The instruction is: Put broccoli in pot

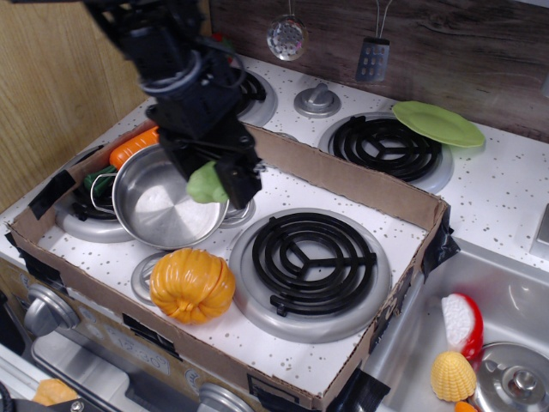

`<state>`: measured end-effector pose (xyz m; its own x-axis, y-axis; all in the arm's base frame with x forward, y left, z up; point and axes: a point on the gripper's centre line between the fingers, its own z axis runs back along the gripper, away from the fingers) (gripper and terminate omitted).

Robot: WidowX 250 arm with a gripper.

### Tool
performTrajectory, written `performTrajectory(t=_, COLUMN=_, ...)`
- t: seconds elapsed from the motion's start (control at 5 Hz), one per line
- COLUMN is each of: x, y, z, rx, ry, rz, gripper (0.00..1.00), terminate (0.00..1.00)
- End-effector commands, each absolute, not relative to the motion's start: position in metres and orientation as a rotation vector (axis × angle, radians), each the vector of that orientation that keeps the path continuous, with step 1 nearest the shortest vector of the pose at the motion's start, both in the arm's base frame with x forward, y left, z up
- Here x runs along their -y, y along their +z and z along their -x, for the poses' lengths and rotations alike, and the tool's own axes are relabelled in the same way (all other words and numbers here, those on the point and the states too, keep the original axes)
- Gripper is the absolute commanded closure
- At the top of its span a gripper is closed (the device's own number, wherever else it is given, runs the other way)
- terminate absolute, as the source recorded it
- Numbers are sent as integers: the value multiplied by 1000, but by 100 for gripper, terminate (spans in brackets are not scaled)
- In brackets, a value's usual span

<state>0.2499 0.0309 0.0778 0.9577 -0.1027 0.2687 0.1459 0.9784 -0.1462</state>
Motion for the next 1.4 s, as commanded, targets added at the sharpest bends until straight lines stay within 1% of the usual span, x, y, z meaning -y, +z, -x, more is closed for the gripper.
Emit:
performTrajectory(t=0.0, x=-75, y=91, z=-239, rx=313, ry=-135, rz=143, gripper=100, terminate=0)
performTrajectory(t=0.2, x=-86, y=89, z=-238, rx=304, ry=-137, rz=155, gripper=100, terminate=0)
performTrajectory(t=0.4, x=-91, y=90, z=-239, rx=284, ry=-194, rz=178, gripper=0, terminate=0)
performTrajectory(t=0.6, x=-87, y=84, z=-242, rx=275, ry=-186, rz=193, gripper=0, terminate=0)
performTrajectory(t=1.0, x=-84, y=84, z=-244, rx=279, ry=-216, rz=197, gripper=0, terminate=0)
performTrajectory(t=1.2, x=-84, y=84, z=-244, rx=279, ry=-216, rz=197, gripper=0, terminate=100)
